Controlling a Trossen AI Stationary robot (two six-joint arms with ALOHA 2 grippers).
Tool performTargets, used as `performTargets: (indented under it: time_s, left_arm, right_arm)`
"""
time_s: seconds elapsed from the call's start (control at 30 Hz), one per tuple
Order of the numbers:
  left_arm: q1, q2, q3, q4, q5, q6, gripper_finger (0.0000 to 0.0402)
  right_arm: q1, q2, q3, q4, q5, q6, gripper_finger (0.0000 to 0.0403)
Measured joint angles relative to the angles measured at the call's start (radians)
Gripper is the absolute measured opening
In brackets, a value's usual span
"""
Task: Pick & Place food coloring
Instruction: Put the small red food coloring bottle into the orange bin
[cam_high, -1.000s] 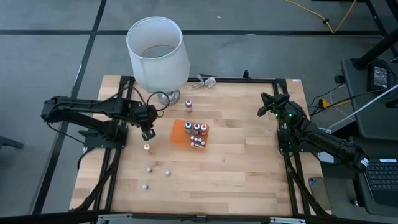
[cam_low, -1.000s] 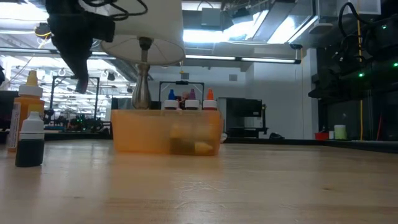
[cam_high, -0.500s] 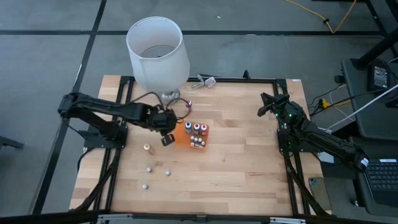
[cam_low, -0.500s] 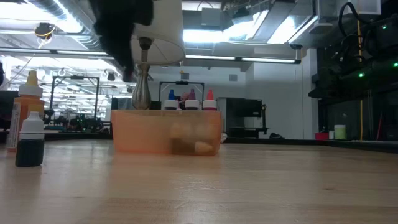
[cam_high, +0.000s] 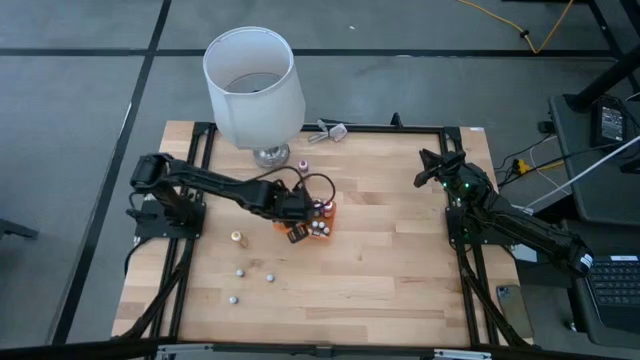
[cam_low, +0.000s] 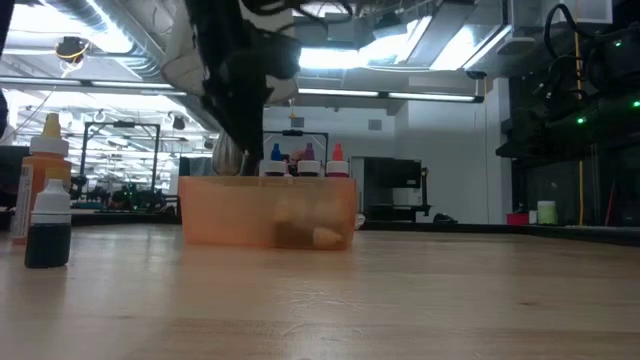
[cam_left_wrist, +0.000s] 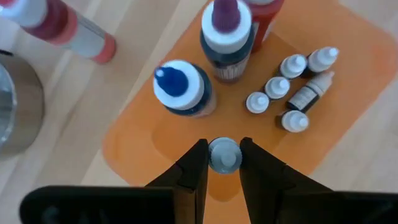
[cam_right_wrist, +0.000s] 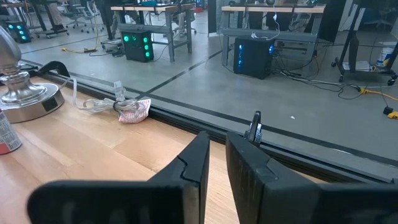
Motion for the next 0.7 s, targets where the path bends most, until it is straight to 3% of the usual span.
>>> performTargets:
  time_s: [0.7]
  left_arm:
    - [-0.058, 0.143, 0.000, 0.081, -0.048, -0.083, 0.0073]
  right_arm:
    - [0.000, 0.000, 0.000, 0.000, 0.000, 0.000, 0.0058]
